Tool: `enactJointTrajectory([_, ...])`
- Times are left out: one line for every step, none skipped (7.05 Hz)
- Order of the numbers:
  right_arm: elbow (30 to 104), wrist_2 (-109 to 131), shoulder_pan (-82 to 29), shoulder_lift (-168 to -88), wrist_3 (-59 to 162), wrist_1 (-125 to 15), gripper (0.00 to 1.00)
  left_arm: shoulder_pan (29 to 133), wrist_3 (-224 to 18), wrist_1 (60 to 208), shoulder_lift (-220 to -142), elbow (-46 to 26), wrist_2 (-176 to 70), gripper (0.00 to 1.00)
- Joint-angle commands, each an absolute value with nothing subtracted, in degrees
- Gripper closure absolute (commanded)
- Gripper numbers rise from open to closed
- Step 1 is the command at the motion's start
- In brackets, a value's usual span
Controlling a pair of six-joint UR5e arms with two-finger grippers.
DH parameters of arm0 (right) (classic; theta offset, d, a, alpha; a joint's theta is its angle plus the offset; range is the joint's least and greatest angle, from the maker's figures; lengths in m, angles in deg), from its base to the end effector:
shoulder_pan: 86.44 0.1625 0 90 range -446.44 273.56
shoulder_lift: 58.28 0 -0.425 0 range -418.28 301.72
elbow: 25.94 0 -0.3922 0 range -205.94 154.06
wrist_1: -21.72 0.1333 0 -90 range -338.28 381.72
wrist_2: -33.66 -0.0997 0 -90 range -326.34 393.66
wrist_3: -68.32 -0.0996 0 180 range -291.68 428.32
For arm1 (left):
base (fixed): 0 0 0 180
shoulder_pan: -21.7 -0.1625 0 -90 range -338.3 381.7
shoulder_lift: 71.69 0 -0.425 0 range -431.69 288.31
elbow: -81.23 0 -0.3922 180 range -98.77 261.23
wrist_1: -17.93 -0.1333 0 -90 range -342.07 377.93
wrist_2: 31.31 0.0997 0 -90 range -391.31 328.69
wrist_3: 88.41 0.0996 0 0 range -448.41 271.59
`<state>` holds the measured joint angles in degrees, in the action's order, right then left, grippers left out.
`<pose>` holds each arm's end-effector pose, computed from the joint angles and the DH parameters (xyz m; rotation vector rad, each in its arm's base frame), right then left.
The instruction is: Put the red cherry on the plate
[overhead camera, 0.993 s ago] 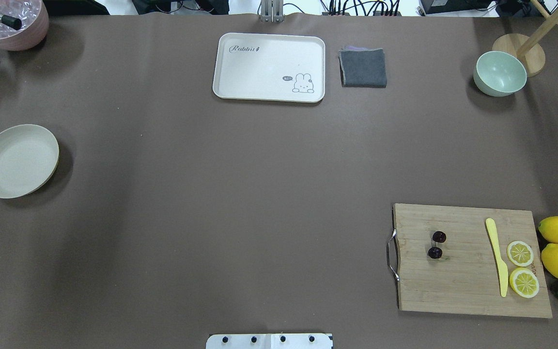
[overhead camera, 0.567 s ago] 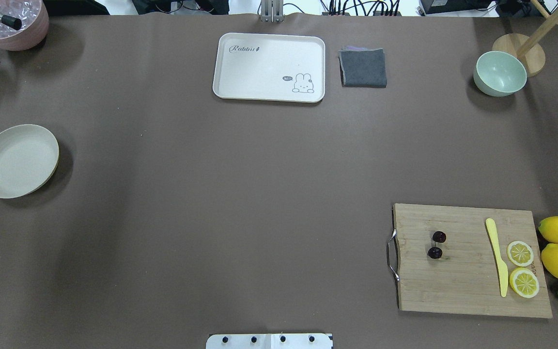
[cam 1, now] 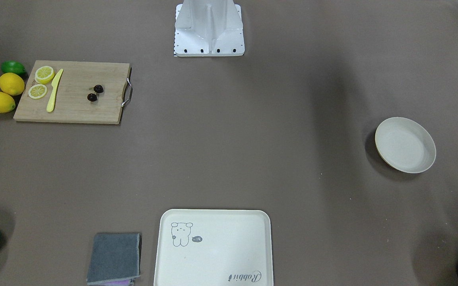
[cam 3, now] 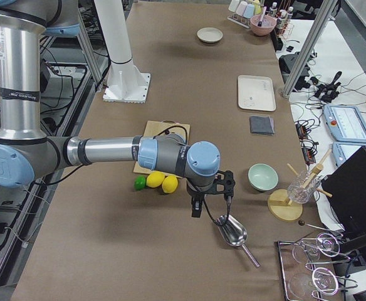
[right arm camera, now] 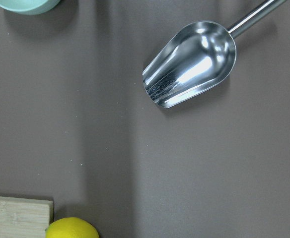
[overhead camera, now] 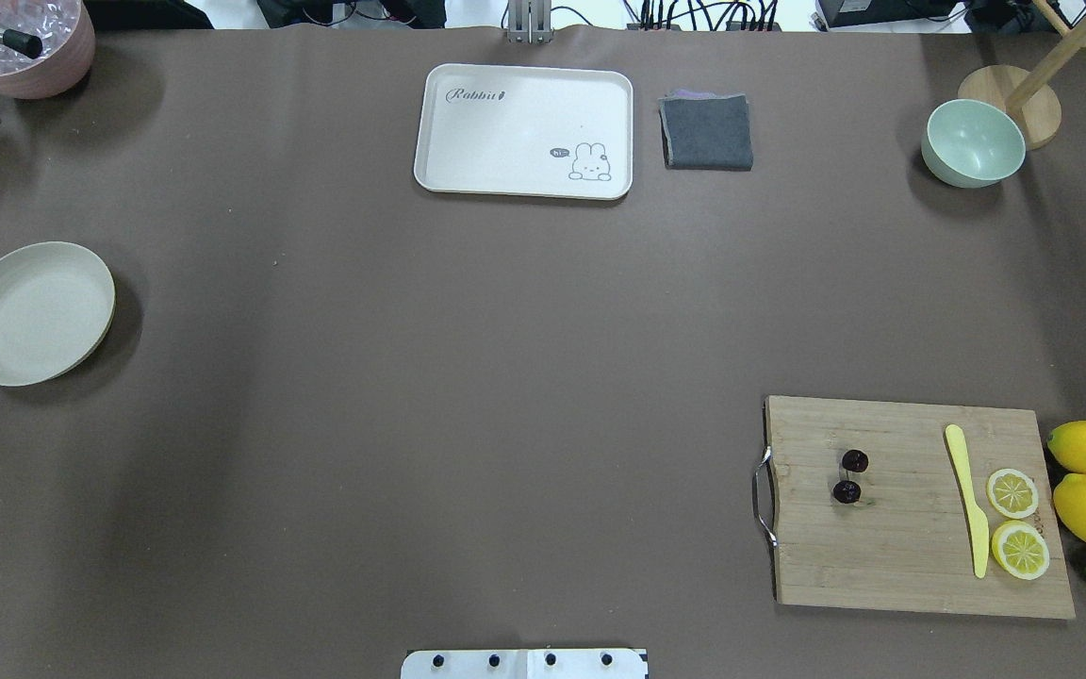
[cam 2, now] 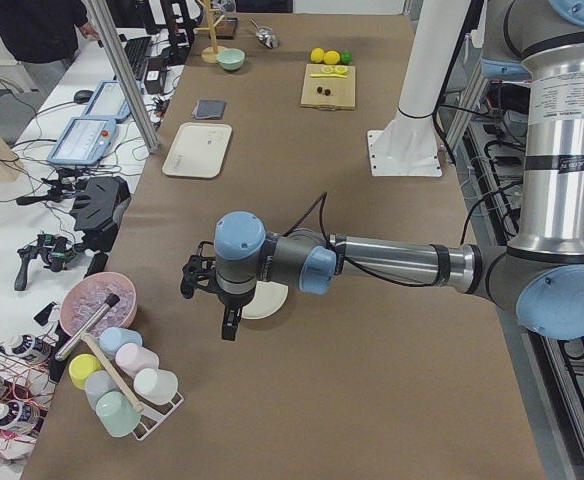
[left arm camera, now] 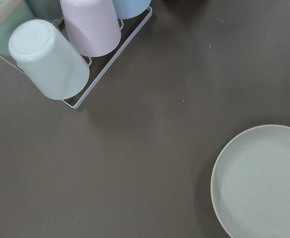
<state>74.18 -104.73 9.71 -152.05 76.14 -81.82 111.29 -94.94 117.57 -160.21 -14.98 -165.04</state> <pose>0.1070 -0.4436 0.6213 -0.0145 -0.8514 0.0256 -0.0609 -0.4948 0.6000 0.1920 0.7719 -0.0054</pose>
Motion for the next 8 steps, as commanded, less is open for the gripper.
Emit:
enactJointTrajectory([74.2,-104.7,9.7,-152.1,76.1,-81.8,0.0,111.3,-94.9,117.6,-160.2,-14.9,-165.1,0.02])
enactJointTrajectory([74.2,-104.8,9.7,-152.1,76.1,-81.8,0.0,111.3,-94.9,117.5,-160.2,-14.8,-165.0,0.02])
enactJointTrajectory([74.2,-104.7,9.8,-152.1,76.1,-81.8,0.0,111.2,-94.9,117.5,-160.2,-14.7,-165.0,0.02])
enactJointTrajectory([74.2,-104.8,9.9,-152.1,76.1,-81.8,0.0,111.2,-94.9,117.5,-160.2,-14.7,-165.0,0.02])
enactJointTrajectory([74.2,-104.8,10.2,-152.1,76.1,-81.8,0.0,111.2,-94.9,117.5,-160.2,-14.7,-165.0,0.02])
enactJointTrajectory([74.3,-104.8,10.3,-152.4,76.1,-81.8,0.0,111.2,-94.9,117.5,-160.2,-14.7,-165.0,0.02])
enactJointTrajectory([74.3,-104.8,10.3,-152.4,76.0,-81.8,0.0,111.2,-94.9,117.5,-160.2,-14.7,-165.0,0.02])
enactJointTrajectory([74.3,-104.8,10.3,-152.4,76.0,-81.8,0.0,111.2,-95.0,117.5,-160.2,-14.8,-165.0,0.02])
